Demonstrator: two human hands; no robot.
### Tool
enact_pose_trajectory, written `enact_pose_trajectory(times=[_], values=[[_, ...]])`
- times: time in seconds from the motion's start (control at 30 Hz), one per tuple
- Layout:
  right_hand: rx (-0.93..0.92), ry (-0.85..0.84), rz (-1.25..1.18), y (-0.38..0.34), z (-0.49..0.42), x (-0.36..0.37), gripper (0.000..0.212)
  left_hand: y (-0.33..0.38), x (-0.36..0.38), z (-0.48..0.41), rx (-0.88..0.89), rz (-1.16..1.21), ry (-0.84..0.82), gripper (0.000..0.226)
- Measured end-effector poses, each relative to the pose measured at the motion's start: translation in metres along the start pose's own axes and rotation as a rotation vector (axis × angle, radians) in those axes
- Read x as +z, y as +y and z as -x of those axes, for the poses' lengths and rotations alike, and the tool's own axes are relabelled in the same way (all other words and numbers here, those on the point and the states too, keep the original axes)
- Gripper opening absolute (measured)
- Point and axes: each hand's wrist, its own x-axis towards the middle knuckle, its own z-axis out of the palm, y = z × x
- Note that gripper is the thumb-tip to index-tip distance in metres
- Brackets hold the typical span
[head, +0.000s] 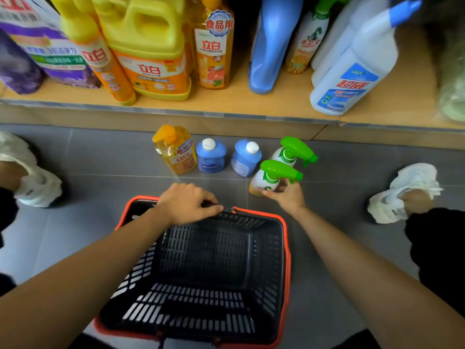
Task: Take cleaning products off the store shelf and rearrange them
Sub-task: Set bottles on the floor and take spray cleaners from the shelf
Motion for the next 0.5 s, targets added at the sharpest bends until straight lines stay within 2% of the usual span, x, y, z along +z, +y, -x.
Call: enact_pose_trajectory(times=[0.23,0.3,0.37,0.43,0.5], values=[[0.052,-0.037,0.079,-0.012,0.019,-0.018,0.039,0.000,-0.002,-0.001,-0.017,0.035,-0.008,0.077],[0.057,-0.082,0.224,-0.017,0.025,-0.032,0.043,0.001,-0.004,-0.001,-0.030,0.084,-0.073,0.069],[0.074,-0.131,0.364,-0.029,0.030,-0.052,0.042,0.003,-0.012,-0.004,-0.043,0.143,-0.126,0.052],[0.063,-0.141,0.443,-0.046,0.032,-0.074,0.036,0.006,-0.020,-0.011,-0.052,0.163,-0.097,0.046],[0.019,-0.069,0.524,-0.071,0.030,-0.094,0.032,0.009,-0.030,-0.019,-0.057,0.164,0.019,0.051]])
